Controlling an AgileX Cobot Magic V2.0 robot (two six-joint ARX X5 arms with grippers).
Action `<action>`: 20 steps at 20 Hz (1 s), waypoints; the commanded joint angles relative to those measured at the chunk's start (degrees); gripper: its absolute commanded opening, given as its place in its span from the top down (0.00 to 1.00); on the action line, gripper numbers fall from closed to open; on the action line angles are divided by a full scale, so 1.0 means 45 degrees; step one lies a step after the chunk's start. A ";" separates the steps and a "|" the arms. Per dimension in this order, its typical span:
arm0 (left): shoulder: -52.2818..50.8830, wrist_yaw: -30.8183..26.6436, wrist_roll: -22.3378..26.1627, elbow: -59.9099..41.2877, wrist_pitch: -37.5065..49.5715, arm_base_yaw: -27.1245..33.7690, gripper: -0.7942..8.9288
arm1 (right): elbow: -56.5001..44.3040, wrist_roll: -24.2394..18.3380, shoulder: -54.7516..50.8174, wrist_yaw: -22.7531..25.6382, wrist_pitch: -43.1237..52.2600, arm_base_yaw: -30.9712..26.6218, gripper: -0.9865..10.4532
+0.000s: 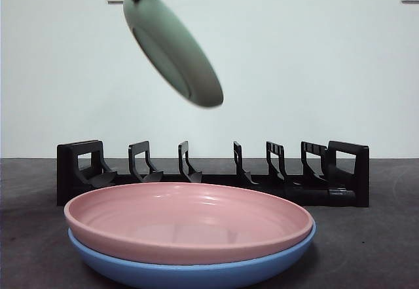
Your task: Place the plate
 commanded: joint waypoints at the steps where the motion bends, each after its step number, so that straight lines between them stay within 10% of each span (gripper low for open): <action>1: 0.0068 -0.0083 -0.0015 0.0248 0.0073 -0.0024 0.60 | 0.0257 -0.0330 -0.0743 0.0418 0.0199 0.0350 0.90; 13: 0.0068 -0.0083 -0.0010 0.0248 0.0092 -0.0024 0.60 | -0.8276 -0.0384 -0.6931 0.2584 0.4993 0.2545 0.90; 20: 0.0068 -0.0083 -0.0015 0.0253 0.0049 -0.0024 0.60 | -1.4309 -0.0423 -1.0676 0.6178 0.6921 0.5357 0.90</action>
